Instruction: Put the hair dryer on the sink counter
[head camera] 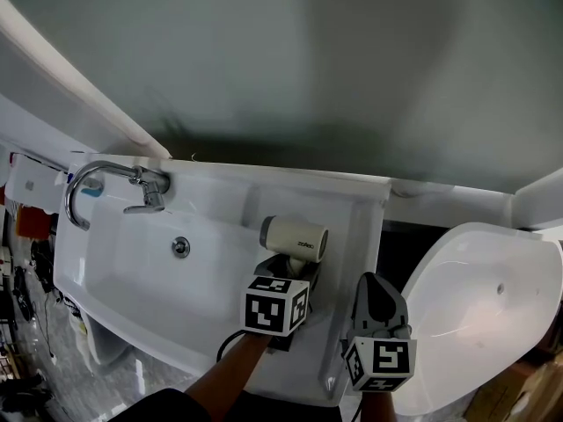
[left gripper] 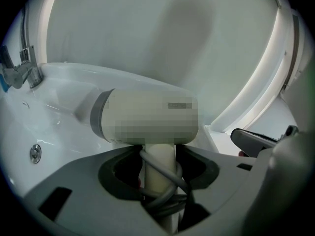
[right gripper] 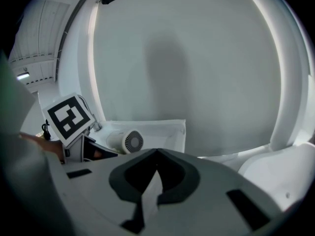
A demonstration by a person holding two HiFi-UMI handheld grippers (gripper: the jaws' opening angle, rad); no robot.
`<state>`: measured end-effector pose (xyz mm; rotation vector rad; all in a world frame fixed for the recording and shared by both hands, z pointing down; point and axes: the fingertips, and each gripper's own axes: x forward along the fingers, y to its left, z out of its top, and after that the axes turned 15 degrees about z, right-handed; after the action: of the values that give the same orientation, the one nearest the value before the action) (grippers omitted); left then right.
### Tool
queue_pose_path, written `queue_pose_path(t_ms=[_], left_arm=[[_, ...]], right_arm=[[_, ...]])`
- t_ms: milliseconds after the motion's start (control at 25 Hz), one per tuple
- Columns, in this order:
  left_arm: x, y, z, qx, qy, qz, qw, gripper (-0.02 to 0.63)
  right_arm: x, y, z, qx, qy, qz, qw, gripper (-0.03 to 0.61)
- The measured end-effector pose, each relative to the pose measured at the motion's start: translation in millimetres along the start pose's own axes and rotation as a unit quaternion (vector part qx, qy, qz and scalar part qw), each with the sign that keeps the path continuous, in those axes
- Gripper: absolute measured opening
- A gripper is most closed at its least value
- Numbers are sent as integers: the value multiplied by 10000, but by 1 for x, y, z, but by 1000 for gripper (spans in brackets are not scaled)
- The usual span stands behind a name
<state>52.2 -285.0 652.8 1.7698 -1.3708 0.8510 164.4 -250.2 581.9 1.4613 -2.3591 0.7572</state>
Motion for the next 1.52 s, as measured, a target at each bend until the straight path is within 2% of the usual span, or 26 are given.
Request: queue_pose_path(t_ms=[480, 960, 1040, 1240, 1520], left_arm=[[4, -3, -3, 204, 194, 205, 9994, 218], [5, -6, -5, 319, 305, 240, 9987, 230], [4, -10, -6, 440, 291, 244, 9983, 289], [3, -9, -6, 630, 212, 462, 9967, 290], [-5, -7, -3, 571, 26, 462, 9973, 290]], right_arm=[[-5, 0, -2, -18, -13, -4, 10000, 20], [-11, 0, -4, -10, -18, 14, 10000, 20], [-12, 0, -4, -7, -19, 23, 10000, 20], [-13, 0, -4, 19, -19, 39, 10000, 20], [-15, 2, 0, -22, -72, 54, 10000, 20]])
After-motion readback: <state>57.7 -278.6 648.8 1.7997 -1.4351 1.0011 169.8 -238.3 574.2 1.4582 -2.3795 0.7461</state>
